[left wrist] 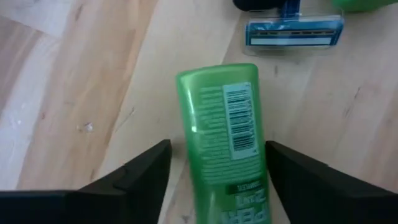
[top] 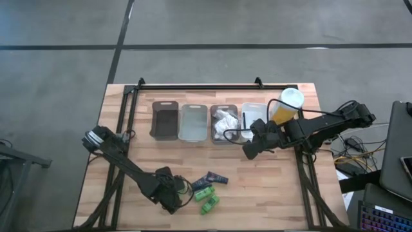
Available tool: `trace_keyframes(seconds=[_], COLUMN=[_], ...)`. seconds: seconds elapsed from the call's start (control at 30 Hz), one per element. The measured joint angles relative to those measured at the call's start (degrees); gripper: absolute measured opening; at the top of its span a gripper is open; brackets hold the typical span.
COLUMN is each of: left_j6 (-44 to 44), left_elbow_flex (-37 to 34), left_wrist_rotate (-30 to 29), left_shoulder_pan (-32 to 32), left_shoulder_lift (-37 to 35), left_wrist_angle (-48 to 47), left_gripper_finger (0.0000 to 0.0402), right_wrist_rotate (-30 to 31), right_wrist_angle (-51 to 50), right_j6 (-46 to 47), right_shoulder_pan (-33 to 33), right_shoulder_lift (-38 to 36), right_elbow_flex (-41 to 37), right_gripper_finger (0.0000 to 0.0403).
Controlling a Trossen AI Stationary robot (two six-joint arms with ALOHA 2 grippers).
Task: Pick & Place Travel size toiletries
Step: Put the green shampoo into the gray bin
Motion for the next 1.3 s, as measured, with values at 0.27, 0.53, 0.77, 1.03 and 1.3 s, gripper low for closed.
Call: trace_keyframes(seconds=[0.27, 0.53, 0.77, 1.03, 1.3], left_j6=[1.8, 5.3, 13.1, 28.5, 33.2], left_elbow_flex=[-0.4, 1.0, 1.7, 1.8, 1.7], left_wrist_rotate=[1.7, -1.4, -17.3, -21.3, -9.2], left_shoulder_pan=[0.0, 0.5, 3.6, 15.2, 23.6], left_shoulder_lift=[0.2, -3.9, -16.3, -24.9, -27.5], left_wrist_angle=[0.3, -7.0, -7.4, -2.1, 5.7], left_gripper_finger=[0.0168, 0.0124, 0.0124, 0.0124, 0.0124], right_wrist_rotate=[0.0, -5.5, -15.2, -22.7, -22.3], right_wrist_angle=[0.1, 9.4, 26.3, 36.6, 43.2], right_j6=[0.0, -3.3, -4.9, -3.2, -0.9], right_shoulder_pan=[0.0, 0.0, -3.0, -6.6, -6.5], right_shoulder_lift=[0.0, 0.0, 0.9, 7.1, 10.0], right_elbow_flex=[-0.2, -0.2, -0.8, -0.5, 0.6], right_gripper_finger=[0.035, 0.0322, 0.0299, 0.0292, 0.032])
